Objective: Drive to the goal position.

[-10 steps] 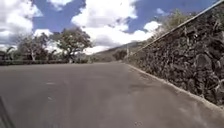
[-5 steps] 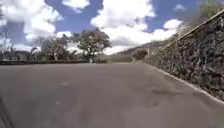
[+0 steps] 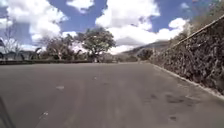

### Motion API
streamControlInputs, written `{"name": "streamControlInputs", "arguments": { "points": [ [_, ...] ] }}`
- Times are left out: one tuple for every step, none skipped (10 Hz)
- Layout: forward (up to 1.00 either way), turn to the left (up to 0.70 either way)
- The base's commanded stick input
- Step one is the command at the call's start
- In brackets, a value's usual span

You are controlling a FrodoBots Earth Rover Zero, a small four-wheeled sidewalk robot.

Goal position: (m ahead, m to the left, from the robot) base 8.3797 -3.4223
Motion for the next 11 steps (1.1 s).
{"name": "streamControlInputs", "arguments": {
  "points": [
    [0.7,0.0],
    [0.7,0.0],
    [0.7,0.0],
    [0.7,0.0],
    [0.7,0.0],
    [0.7,0.0],
    [0.7,0.0],
    [0.7,0.0],
    [0.7,0.0],
    [0.7,0.0],
    [0.7,0.0]
  ]
}}
